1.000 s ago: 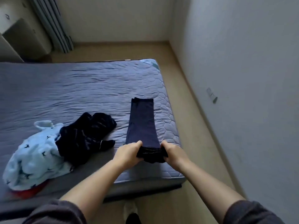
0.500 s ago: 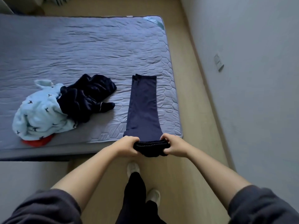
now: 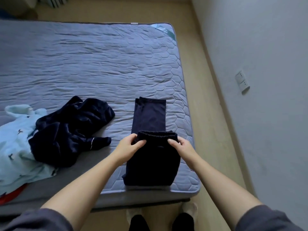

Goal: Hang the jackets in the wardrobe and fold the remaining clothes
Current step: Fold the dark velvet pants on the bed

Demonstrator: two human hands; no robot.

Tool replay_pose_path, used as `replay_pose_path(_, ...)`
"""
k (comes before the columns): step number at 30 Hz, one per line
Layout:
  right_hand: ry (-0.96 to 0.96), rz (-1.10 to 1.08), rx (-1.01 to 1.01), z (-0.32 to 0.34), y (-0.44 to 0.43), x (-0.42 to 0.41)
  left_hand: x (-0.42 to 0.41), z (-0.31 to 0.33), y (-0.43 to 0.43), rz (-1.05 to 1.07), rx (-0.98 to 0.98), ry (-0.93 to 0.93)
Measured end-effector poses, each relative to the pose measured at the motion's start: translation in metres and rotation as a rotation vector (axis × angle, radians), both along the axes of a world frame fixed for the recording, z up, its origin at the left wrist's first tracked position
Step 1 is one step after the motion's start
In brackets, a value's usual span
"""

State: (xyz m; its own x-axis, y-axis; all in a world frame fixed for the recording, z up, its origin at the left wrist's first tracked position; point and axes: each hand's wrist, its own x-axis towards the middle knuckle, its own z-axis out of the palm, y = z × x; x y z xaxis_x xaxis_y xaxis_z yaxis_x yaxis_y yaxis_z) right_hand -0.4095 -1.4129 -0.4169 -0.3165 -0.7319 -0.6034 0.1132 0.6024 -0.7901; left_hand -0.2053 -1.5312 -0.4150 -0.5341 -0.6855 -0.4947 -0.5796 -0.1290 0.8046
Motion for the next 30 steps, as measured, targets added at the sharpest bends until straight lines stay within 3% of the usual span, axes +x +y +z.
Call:
replay_pose_path(6, 0.136, -0.013, -0.067, -0.107, -0.109, -0.052, -0.07, -0.102, -0.091, 0.202, -0.133, 0.013)
replay_pose_path(13, 0.212, -0.092, -0.141, -0.181, -0.19, -0.095, -0.125, -0.172, -0.174, 0.209, -0.251, -0.026)
replay_pose_path(18, 0.244, -0.218, -0.152, -0.218, -0.244, -0.114, -0.144, -0.204, -0.225, 0.485, -0.249, -0.06)
replay_pose_path(23, 0.266, -0.198, 0.209, -0.289, -0.165, -0.099, -0.096, -0.279, -0.148, 0.481, -0.011, -0.214)
replay_pose_path(30, 0.04, -0.152, 0.289, -0.326, -0.08, -0.055, -0.029, -0.307, -0.079, 0.432, 0.142, -0.312)
